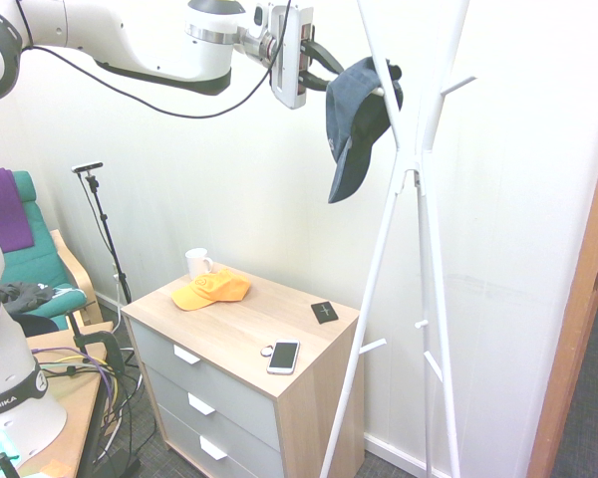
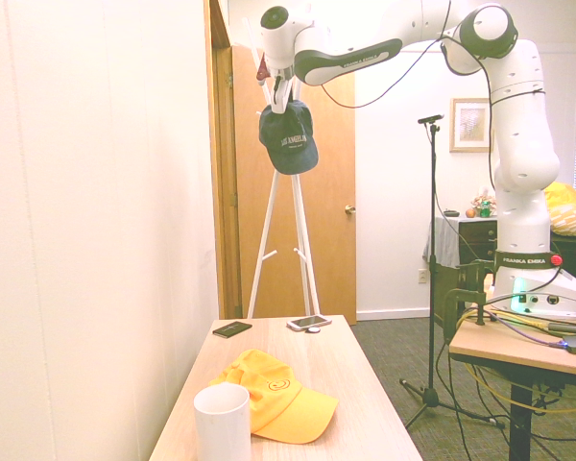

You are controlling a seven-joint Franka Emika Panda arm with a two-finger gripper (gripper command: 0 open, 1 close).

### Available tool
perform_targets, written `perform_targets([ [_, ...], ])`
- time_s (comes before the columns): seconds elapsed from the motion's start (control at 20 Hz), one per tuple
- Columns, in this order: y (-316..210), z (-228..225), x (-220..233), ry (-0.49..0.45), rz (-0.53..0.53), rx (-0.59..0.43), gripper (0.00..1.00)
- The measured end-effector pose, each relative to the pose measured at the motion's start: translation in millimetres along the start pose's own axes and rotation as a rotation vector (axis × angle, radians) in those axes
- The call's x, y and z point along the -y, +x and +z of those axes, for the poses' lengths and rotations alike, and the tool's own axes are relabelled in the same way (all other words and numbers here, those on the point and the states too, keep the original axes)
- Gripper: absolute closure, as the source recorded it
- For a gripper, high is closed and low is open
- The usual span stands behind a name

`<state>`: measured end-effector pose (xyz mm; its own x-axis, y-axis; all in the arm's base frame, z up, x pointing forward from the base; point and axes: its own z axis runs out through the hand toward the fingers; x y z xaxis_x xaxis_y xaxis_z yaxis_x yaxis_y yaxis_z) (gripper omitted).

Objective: Hang the cap

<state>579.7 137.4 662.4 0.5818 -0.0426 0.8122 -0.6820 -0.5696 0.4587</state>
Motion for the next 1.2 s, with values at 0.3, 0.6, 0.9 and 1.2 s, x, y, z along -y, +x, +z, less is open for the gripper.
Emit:
perform_targets([
  [0.3, -6.9, 2.9, 2.4, 0.001, -0.007, 0.006, 0.0],
  [0.6, -16.6, 1.7, 0.3, 0.009, -0.01, 0.013, 0.0],
  [0.9, -23.9, 0.8, 0.8, 0.02, -0.004, 0.01, 0.0],
  [1.2, -34.5, -19.7, 11.1, 0.163, 0.035, 0.155, 0.0],
])
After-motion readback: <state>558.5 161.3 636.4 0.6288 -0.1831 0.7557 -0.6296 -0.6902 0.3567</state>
